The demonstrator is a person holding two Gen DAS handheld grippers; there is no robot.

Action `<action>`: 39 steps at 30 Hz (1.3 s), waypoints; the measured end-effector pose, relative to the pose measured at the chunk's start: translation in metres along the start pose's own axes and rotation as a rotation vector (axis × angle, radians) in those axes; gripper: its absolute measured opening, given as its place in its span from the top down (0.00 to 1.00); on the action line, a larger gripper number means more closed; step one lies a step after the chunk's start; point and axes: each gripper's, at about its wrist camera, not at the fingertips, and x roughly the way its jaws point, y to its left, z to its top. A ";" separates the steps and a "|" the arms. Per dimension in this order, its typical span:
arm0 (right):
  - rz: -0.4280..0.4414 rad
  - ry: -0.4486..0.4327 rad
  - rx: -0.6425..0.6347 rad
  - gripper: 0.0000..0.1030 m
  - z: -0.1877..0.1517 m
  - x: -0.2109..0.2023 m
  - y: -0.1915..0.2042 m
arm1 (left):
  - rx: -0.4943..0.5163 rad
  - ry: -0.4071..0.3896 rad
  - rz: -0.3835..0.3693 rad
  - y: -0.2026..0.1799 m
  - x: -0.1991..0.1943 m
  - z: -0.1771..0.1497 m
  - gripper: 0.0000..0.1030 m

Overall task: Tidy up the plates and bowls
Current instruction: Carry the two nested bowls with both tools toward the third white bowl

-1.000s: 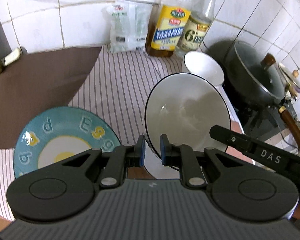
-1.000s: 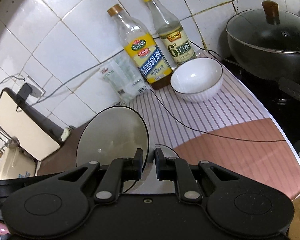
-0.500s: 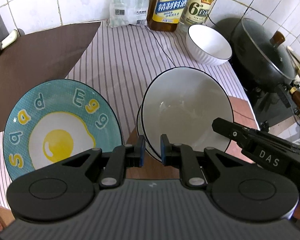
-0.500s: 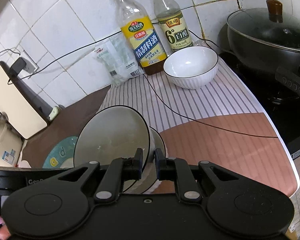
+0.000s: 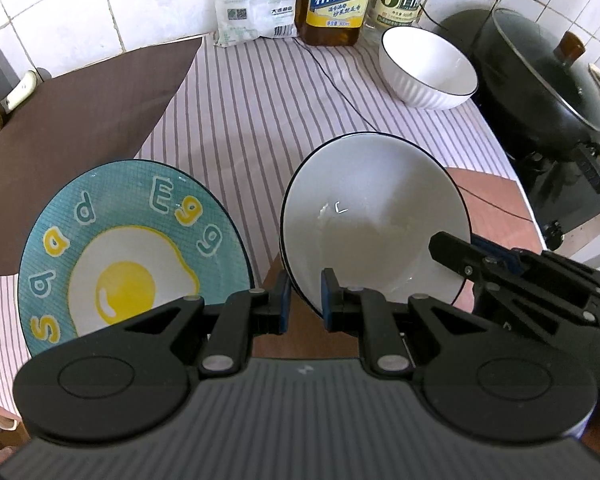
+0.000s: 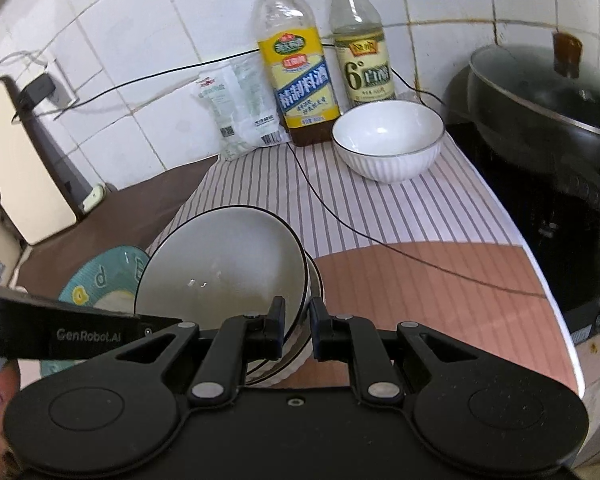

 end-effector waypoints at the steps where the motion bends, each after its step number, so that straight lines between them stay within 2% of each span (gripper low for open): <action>1: -0.007 -0.005 -0.013 0.84 -0.001 0.000 0.002 | -0.002 0.001 0.001 0.000 0.000 0.000 0.86; 7: -0.056 -0.030 -0.086 0.83 -0.003 0.002 0.009 | -0.007 0.003 -0.011 0.002 0.002 0.002 0.84; 11: -0.034 -0.040 -0.081 0.83 -0.003 0.002 0.004 | -0.013 0.003 -0.028 0.004 0.004 0.002 0.84; 15: 0.004 -0.055 -0.072 0.80 -0.002 -0.008 0.002 | -0.050 0.026 -0.088 0.013 0.001 0.002 0.83; 17: 0.027 -0.088 -0.074 0.80 0.003 -0.019 0.001 | -0.071 0.033 -0.137 0.019 -0.004 0.004 0.83; 20: 0.044 -0.137 -0.072 0.78 0.013 -0.033 -0.003 | -0.081 0.022 -0.173 0.025 -0.012 0.008 0.81; 24: 0.035 -0.191 -0.114 0.69 0.027 -0.039 -0.007 | -0.086 -0.035 -0.209 0.033 -0.025 0.020 0.80; 29: 0.006 -0.224 -0.160 0.58 0.044 -0.025 -0.019 | -0.068 -0.140 -0.230 0.032 -0.031 0.047 0.76; 32: -0.019 -0.222 -0.161 0.51 0.055 -0.011 -0.030 | -0.047 -0.179 -0.237 0.026 -0.027 0.066 0.72; 35: -0.026 -0.211 -0.151 0.40 0.063 0.005 -0.042 | -0.037 -0.211 -0.244 0.018 -0.019 0.083 0.65; 37: -0.050 -0.206 -0.149 0.38 0.065 0.014 -0.049 | -0.038 -0.226 -0.249 0.014 -0.011 0.095 0.60; 39: -0.061 -0.190 -0.131 0.34 0.068 0.025 -0.058 | -0.031 -0.234 -0.253 0.011 0.000 0.107 0.59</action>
